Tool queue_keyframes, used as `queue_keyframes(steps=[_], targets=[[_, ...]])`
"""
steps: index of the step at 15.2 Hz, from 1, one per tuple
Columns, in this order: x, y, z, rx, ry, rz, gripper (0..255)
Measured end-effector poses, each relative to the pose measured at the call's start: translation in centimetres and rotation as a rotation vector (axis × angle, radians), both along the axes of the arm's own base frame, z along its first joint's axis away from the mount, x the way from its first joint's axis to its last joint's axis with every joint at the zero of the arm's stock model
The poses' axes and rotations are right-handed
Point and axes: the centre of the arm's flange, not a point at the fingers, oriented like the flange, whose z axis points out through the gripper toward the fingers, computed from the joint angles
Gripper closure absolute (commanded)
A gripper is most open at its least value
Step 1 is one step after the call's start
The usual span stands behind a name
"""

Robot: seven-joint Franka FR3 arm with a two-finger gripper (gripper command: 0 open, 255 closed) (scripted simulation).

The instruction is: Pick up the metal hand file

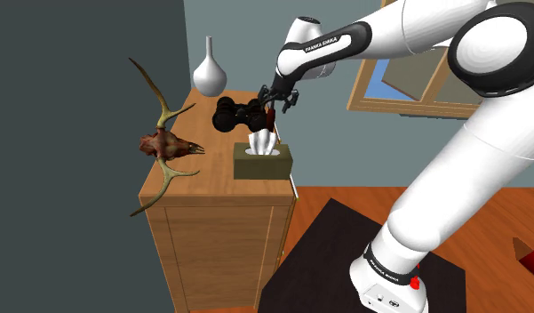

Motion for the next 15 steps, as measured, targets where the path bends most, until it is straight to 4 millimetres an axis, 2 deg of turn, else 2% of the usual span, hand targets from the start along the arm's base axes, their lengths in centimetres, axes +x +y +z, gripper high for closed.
queue_keyframes(steps=[10,15], targets=[[0.0,0.0,-0.1,-0.001,-0.002,-0.001,255],[0.0,0.0,1.9,0.000,-0.001,0.000,255]])
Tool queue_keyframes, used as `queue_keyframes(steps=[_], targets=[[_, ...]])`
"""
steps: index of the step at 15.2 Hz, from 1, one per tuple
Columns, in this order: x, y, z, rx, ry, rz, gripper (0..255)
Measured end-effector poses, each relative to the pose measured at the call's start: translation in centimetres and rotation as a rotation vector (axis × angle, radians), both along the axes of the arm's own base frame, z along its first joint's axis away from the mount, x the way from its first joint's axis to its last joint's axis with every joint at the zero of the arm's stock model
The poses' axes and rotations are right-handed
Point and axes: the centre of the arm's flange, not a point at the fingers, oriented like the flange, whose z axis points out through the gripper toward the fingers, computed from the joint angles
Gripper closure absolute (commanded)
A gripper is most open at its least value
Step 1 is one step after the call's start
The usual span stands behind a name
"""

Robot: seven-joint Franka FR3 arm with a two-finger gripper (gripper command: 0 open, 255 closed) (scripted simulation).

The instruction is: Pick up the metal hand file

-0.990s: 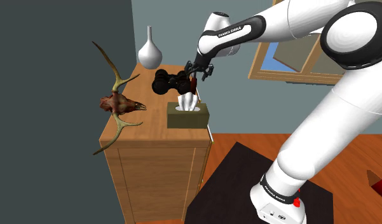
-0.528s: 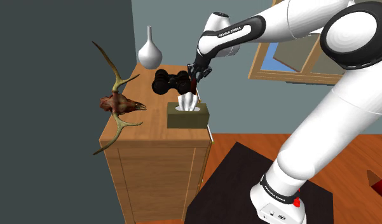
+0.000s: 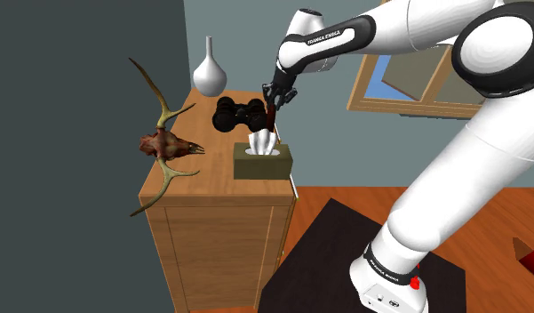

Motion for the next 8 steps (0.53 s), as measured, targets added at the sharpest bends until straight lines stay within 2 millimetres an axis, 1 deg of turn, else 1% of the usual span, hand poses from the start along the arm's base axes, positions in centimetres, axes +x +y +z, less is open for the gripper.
queue_keyframes(steps=[8], targets=[[0.0,0.0,4.3,0.000,0.000,0.000,255]])
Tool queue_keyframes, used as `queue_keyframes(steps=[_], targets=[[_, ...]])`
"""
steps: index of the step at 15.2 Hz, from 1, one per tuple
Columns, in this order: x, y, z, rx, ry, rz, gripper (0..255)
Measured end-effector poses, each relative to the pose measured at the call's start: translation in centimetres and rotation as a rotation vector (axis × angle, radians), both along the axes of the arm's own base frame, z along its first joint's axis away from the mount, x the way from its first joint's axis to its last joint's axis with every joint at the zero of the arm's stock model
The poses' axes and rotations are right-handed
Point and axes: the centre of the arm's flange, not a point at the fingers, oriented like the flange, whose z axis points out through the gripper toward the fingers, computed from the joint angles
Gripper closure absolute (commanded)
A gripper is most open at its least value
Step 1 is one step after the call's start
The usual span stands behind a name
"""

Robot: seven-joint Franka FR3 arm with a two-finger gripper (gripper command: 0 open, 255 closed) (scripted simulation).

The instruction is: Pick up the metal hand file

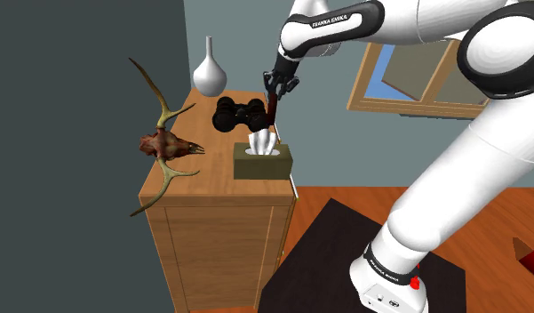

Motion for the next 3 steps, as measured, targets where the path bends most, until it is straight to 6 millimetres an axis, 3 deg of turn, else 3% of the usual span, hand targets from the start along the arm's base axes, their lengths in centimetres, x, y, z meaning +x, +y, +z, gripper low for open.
queue_keyframes(steps=[3], targets=[[0.01,-0.02,1.32,0.000,0.000,0.000,255]])
